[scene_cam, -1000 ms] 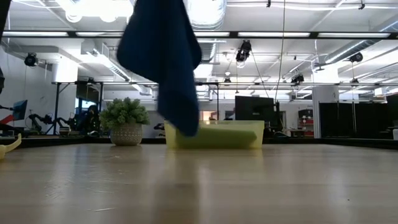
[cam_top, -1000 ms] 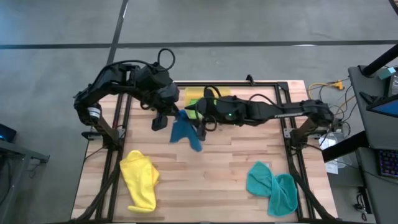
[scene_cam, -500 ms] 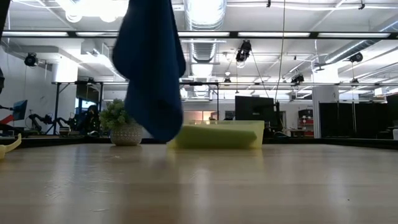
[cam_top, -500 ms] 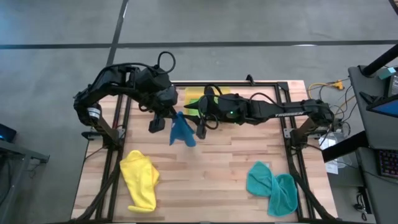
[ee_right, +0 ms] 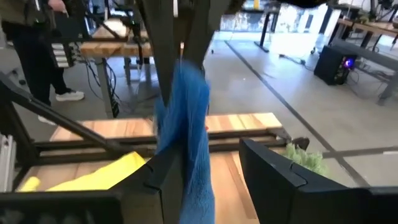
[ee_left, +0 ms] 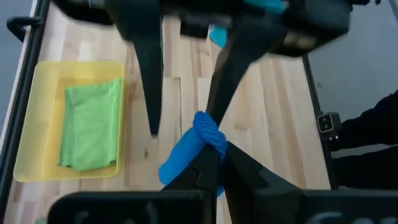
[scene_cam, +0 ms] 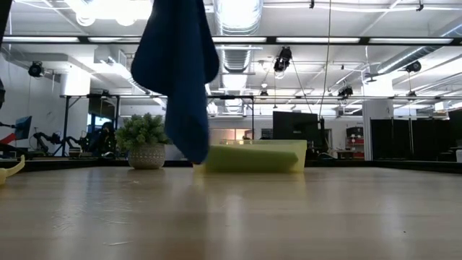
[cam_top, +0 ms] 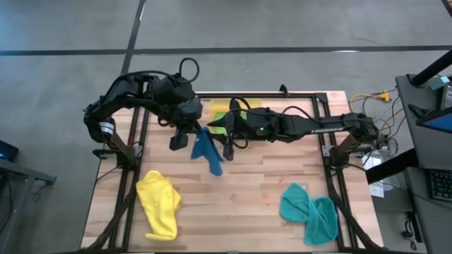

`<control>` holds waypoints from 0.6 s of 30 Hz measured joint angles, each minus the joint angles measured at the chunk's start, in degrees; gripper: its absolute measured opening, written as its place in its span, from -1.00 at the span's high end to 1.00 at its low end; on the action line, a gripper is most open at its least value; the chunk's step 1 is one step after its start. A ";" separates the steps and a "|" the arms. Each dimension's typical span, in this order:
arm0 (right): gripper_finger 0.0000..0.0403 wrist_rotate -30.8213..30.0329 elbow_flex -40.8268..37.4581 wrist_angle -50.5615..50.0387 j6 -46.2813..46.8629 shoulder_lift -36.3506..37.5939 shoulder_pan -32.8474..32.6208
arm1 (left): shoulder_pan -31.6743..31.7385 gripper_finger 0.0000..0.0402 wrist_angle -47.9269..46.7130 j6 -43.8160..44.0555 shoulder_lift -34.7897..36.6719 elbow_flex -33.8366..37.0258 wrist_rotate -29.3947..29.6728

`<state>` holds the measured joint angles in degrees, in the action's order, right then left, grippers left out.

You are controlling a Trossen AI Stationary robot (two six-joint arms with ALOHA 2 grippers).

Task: Fold microfiber towels
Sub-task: Fold the blue towel

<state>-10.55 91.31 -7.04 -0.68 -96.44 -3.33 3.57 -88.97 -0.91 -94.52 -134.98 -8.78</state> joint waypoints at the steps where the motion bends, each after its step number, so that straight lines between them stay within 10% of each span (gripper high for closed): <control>1: 0.27 0.00 -0.04 -0.15 0.28 -0.40 0.00 | 0.01 1.00 0.54 0.12 -0.01 0.00 -0.01; 18: 0.50 -0.59 -0.54 -7.15 1.72 -6.69 0.61 | 0.02 1.00 2.44 2.29 0.96 0.00 -1.27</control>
<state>-11.14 90.77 -14.19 1.04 -103.13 -2.72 3.60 -86.53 1.38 -93.56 -134.98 -10.04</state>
